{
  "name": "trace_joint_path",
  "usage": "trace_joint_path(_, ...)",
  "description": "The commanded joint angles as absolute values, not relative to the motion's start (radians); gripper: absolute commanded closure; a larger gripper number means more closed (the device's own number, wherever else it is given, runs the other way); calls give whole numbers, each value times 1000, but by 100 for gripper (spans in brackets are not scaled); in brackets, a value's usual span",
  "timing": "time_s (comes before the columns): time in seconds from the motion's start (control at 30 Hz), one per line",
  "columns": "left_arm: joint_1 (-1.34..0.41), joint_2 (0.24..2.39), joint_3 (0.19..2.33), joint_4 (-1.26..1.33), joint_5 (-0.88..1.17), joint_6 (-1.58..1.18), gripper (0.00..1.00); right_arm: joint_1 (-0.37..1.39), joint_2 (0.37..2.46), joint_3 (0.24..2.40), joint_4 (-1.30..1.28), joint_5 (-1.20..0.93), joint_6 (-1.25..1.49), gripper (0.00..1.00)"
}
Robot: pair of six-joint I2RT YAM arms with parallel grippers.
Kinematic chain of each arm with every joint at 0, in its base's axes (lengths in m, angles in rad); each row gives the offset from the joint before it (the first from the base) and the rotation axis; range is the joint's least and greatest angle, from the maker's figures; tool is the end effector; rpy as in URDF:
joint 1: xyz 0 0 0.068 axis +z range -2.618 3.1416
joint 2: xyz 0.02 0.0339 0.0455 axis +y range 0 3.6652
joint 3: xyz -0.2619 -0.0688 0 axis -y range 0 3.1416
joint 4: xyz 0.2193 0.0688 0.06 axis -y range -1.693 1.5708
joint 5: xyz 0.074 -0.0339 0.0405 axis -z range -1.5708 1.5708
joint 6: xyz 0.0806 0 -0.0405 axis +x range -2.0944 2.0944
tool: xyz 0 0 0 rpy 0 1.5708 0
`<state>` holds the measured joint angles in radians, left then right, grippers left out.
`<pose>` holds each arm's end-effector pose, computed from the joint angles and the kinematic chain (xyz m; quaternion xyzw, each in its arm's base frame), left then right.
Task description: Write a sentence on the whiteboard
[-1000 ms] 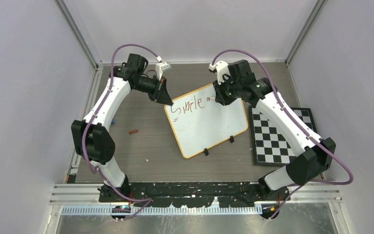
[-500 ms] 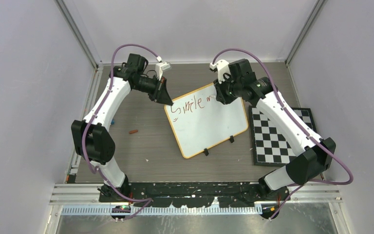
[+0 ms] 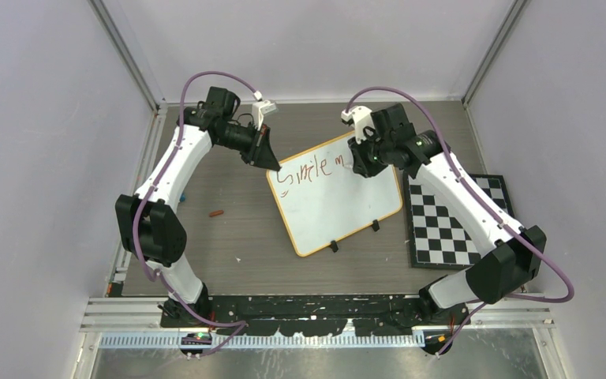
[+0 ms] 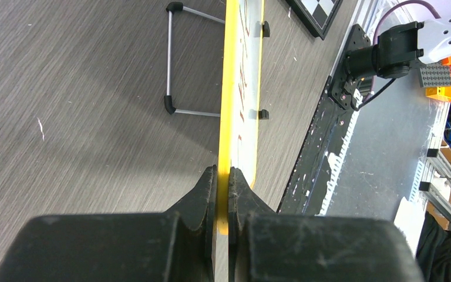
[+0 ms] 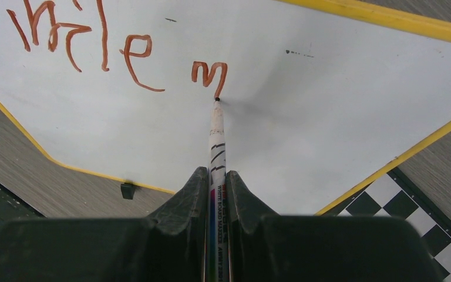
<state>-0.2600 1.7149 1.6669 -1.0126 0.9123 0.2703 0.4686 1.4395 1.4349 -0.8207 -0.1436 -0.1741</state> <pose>0.3120 -0.1490 0.3145 0.3349 0.8092 -0.4251 0.2287 0.2710 0.1501 0.3192 -0.3182 0.8731 0.1194 0.3495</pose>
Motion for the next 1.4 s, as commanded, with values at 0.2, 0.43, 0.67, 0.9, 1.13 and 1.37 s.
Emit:
trace_joint_path(0.2,-275,1687,1662,-1007,884,287,100,441,1399,1559,-820,-139,-171,100)
trace_joint_path(0.43,-275,1684,1660,-1006,885,287,100,440,1433,1557,-819,-103,-183,100)
trace_joint_path(0.67,-275,1681,1658,-1007,885,287,100,440,1465,1568,-810,-106,-183,100)
trace_joint_path(0.9,-275,1682,1658,-1006,886,286,100,441,1485,1594,-802,-109,-183,100)
trace_joint_path(1.13,-275,1680,1658,-1008,884,290,100,448,1497,1618,-810,-131,-179,100)
trace_joint_path(1.37,-275,1678,1657,-1011,882,295,100,462,1496,1578,-819,-156,-176,100)
